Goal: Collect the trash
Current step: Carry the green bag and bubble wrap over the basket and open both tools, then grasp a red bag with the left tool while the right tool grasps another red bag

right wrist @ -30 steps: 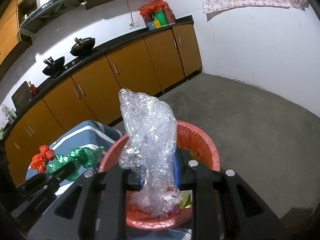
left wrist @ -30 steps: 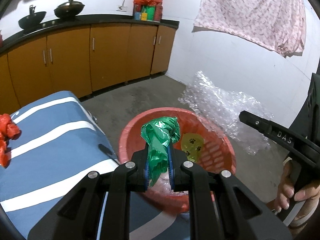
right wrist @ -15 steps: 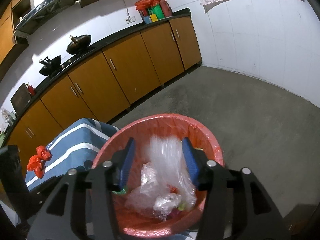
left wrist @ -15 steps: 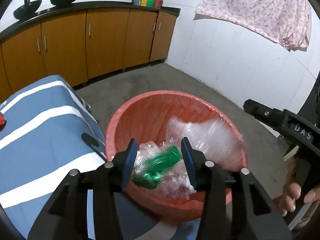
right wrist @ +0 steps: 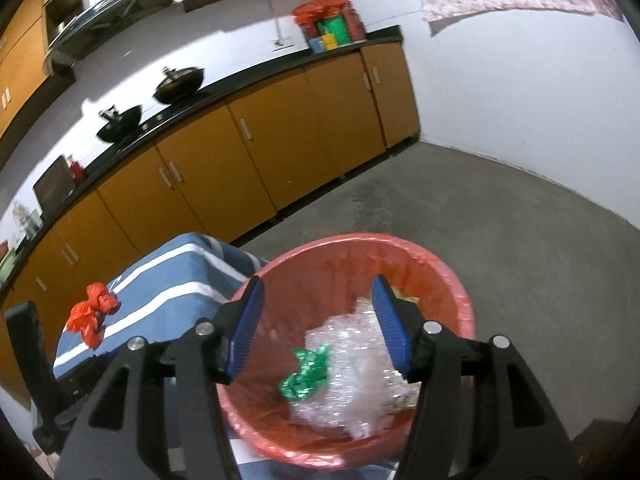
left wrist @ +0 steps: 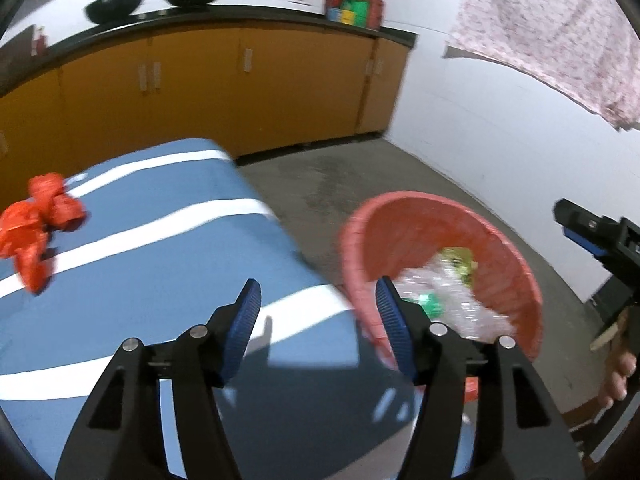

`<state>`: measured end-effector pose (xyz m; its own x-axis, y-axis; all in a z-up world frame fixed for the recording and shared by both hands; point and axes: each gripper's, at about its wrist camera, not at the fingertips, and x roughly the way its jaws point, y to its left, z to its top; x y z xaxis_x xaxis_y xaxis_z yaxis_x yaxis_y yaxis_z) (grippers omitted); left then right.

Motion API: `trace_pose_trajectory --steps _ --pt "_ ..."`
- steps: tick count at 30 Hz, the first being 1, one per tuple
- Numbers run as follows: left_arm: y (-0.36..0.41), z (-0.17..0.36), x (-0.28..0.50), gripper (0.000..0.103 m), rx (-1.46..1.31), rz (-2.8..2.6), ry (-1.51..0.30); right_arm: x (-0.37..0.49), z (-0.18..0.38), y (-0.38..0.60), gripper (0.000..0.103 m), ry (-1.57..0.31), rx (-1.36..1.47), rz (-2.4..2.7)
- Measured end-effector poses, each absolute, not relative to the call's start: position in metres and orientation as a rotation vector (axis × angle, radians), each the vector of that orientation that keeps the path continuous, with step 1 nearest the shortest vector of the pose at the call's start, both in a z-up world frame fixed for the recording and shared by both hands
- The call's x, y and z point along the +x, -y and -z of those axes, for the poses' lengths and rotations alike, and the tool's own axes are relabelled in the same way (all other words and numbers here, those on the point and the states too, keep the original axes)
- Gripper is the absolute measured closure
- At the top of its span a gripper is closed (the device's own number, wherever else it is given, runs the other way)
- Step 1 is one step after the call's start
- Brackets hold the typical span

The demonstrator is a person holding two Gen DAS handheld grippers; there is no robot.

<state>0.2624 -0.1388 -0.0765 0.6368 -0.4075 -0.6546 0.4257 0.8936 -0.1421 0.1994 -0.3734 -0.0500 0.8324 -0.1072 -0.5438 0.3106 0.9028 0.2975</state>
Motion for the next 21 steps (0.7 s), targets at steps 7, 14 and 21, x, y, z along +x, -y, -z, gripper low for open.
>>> trace_pose_trajectory --steps 7,14,21 --pt "0.053 0.071 0.277 0.028 0.036 0.212 -0.687 0.225 0.050 0.321 0.048 -0.575 0.346 0.136" --pt "-0.042 0.073 0.309 0.007 -0.032 -0.152 -0.649 0.256 0.058 0.257 0.048 -0.613 0.319 0.027" --pt "-0.080 0.091 0.352 0.007 -0.149 -0.187 -0.737 0.285 0.070 0.193 0.044 -0.646 0.239 -0.053"
